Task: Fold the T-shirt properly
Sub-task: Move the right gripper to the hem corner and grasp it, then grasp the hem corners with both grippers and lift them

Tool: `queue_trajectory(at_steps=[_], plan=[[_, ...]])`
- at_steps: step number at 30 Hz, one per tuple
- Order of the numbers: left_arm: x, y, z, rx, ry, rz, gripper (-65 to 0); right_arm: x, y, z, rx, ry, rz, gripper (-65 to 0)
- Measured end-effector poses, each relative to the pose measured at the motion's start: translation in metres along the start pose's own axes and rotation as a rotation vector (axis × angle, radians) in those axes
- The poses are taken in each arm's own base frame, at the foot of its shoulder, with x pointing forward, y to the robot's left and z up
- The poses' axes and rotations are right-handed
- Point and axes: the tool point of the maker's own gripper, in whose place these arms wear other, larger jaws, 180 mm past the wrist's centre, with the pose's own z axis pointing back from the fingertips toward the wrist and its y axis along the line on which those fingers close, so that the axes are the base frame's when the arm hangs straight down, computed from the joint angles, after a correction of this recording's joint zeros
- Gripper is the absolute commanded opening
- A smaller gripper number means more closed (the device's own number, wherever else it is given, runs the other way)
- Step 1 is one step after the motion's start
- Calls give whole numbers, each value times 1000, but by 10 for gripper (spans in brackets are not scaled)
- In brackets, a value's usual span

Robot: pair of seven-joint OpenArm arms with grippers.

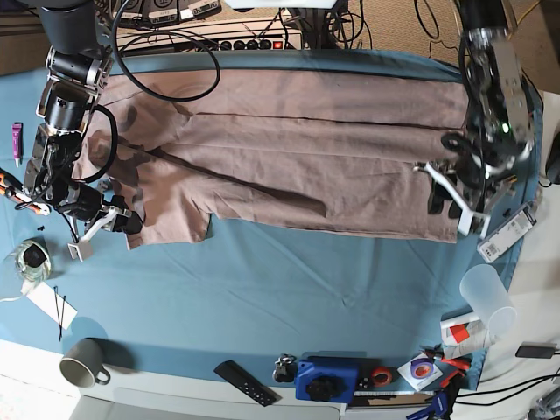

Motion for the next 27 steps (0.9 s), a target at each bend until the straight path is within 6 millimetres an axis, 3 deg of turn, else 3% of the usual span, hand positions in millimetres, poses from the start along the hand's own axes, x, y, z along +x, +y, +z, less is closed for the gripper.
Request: queue_trajectory(at_steps=[3, 8, 11, 15, 21, 24, 26, 27], plan=[[-2, 9, -18, -17, 63, 43, -404, 0, 0, 0, 1, 3, 3, -477], [13, 33, -38, 1, 73, 78, -404, -1, 0, 0, 1, 6, 2, -477], [8, 44, -51, 7, 107, 118, -404, -1, 0, 0, 1, 7, 2, -477], [-15, 42, -69, -46, 186, 148, -404, -2, 0, 0, 0, 10, 1, -477], [-18, 45, -84, -76, 175, 218, -413, -2, 0, 0, 1, 13, 3, -477], [-19, 46, -84, -70, 170, 227, -533, -1, 3, 0, 16, 8, -10, -498], [-21, 47, -83, -64, 174, 231, -634, -4, 3, 0, 16, 22, -10, -593], [-22, 47, -83, -65, 180, 232, -650, -5, 3, 0, 16, 27, -10, -650]])
